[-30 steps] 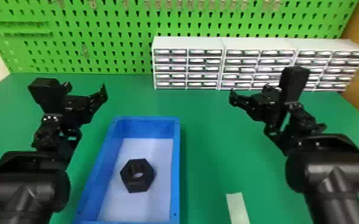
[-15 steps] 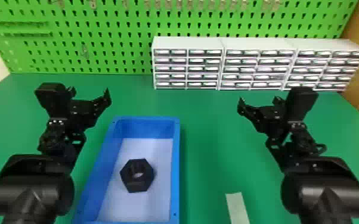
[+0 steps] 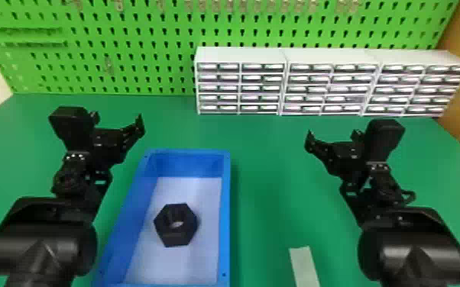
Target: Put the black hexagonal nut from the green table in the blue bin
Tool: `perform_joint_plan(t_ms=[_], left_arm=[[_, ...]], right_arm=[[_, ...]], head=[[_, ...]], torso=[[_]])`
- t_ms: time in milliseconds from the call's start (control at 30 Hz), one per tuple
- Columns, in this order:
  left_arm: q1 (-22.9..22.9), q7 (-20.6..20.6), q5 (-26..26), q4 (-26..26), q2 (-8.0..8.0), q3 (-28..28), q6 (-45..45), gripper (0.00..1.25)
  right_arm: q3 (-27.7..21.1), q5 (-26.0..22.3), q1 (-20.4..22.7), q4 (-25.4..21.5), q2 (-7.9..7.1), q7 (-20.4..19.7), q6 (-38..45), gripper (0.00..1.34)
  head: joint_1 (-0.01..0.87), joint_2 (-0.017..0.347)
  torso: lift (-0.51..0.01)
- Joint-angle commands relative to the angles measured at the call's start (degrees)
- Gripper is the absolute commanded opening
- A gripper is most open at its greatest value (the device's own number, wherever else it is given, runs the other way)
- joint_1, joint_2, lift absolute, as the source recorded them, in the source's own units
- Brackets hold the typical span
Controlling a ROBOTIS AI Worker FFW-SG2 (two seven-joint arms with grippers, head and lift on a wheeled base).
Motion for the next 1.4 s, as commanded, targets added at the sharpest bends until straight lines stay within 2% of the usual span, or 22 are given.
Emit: perform_joint_plan(t_ms=[0,700,1367], left_arm=[[0.2,0.0,0.1,0.1,0.0,0.0,-0.1,1.01],[0.0,-1.0,-0.2,-0.1,0.0,-1.2,-0.4,1.01],[-0.2,-1.0,-0.8,-0.6,0.0,-0.7,-0.2,1.01]], right_arm=[[0.0,0.0,0.1,0.0,-0.09,-0.1,0.2,1.27],[0.5,-0.8,0.0,-0.1,-0.62,-0.1,1.0,1.27],[0.6,-0.7,0.2,0.0,-0.44,-0.2,1.5,1.27]], head=[[0.686,0.052],[0.686,0.052],[0.686,0.052]], torso=[[-0.097],[-0.097],[-0.097]])
